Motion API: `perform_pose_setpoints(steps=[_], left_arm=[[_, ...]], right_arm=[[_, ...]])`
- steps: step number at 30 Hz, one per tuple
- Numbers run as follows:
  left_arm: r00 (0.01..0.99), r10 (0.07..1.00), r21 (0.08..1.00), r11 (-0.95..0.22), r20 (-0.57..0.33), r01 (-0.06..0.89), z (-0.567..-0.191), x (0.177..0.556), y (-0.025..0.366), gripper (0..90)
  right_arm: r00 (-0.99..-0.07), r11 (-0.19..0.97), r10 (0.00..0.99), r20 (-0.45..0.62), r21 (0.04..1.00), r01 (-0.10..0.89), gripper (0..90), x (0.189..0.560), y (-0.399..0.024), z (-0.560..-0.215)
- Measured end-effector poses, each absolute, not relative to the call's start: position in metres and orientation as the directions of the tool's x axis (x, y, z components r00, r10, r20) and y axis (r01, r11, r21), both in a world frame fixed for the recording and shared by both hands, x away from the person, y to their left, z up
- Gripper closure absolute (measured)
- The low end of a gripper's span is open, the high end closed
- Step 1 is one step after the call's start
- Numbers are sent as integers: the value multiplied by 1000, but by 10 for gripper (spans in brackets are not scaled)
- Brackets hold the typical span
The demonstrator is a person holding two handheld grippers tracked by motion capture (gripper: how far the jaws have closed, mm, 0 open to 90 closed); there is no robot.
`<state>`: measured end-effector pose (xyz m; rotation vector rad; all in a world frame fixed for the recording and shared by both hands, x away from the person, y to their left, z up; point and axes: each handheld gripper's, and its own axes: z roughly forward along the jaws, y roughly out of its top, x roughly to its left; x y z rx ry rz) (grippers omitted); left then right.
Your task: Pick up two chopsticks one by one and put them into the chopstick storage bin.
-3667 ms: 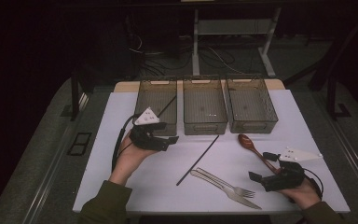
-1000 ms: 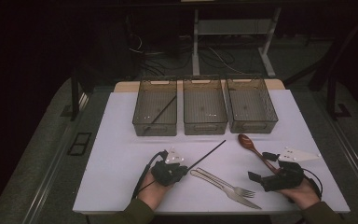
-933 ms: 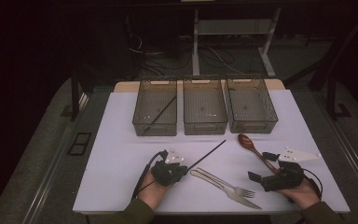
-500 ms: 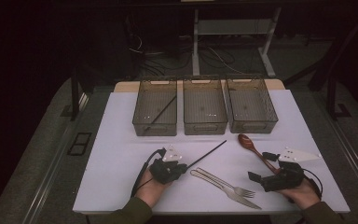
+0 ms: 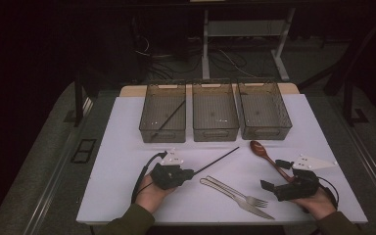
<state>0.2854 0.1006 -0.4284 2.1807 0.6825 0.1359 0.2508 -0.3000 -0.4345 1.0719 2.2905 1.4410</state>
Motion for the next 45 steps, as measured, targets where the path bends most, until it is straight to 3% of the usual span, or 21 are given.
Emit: perform_pose_setpoints(steps=[20, 45], left_arm=[[882, 453, 785, -495, -133, 373, -410, 287, 112, 853], [838, 528, 822, -411, -138, 394, -388, 307, 138, 853]], right_arm=[[-715, 236, 669, 204, 853, 465, 10, 261, -298, -437], [-710, 242, 677, 196, 851, 466, 10, 258, -297, -437]])
